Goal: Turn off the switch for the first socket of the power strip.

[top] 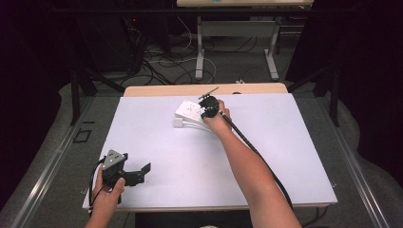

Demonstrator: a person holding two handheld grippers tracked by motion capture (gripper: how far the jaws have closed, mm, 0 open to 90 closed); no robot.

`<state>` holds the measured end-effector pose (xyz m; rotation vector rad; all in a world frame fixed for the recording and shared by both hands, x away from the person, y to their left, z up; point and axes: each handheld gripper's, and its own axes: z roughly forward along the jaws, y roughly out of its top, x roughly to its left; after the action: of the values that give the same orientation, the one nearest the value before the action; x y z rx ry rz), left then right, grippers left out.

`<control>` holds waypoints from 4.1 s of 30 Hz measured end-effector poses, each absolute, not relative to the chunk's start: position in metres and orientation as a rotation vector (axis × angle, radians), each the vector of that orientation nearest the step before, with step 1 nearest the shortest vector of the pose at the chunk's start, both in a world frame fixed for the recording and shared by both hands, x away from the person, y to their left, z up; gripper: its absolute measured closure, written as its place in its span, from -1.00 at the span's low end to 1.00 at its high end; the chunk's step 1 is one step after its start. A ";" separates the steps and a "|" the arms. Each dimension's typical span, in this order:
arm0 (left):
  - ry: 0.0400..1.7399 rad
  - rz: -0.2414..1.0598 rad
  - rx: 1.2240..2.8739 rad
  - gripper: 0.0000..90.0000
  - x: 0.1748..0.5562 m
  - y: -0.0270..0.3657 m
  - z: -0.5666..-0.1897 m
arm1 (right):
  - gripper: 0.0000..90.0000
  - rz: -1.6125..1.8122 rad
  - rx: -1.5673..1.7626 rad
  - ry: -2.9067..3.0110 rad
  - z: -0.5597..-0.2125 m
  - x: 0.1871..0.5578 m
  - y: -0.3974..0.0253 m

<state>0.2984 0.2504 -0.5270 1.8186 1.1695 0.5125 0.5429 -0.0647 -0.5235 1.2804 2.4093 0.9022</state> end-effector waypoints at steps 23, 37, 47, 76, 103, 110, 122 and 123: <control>1.180 0.502 1.821 -1.00 0.300 0.249 -0.529 | 1.00 0.929 1.293 2.389 -0.528 0.543 -0.063; 1.164 0.500 1.826 -1.00 0.301 0.247 -0.529 | 1.00 0.929 1.303 2.401 -0.527 0.543 -0.063; 1.165 0.500 1.826 -1.00 0.301 0.248 -0.529 | 1.00 0.924 1.316 2.403 -0.522 0.542 -0.065; 1.171 0.504 1.824 -1.00 0.302 0.247 -0.530 | 0.86 0.983 1.145 2.463 -0.487 0.529 -0.073; 1.163 0.509 1.834 -1.00 0.300 0.247 -0.529 | 0.15 0.962 0.969 2.542 -0.450 0.479 -0.075; 1.170 0.507 1.827 -1.00 0.300 0.245 -0.530 | -0.03 0.954 0.944 2.524 -0.447 0.463 -0.085; 1.170 0.503 1.839 -1.00 0.299 0.245 -0.529 | -0.04 0.990 0.991 2.557 -0.437 0.435 -0.113; 1.170 0.503 1.839 -1.00 0.299 0.245 -0.529 | -0.05 0.995 0.991 2.560 -0.437 0.433 -0.117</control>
<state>0.2992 0.2451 -0.5292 1.8391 1.1702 0.5034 0.4333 -0.1168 -0.4368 0.9911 2.5596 0.9948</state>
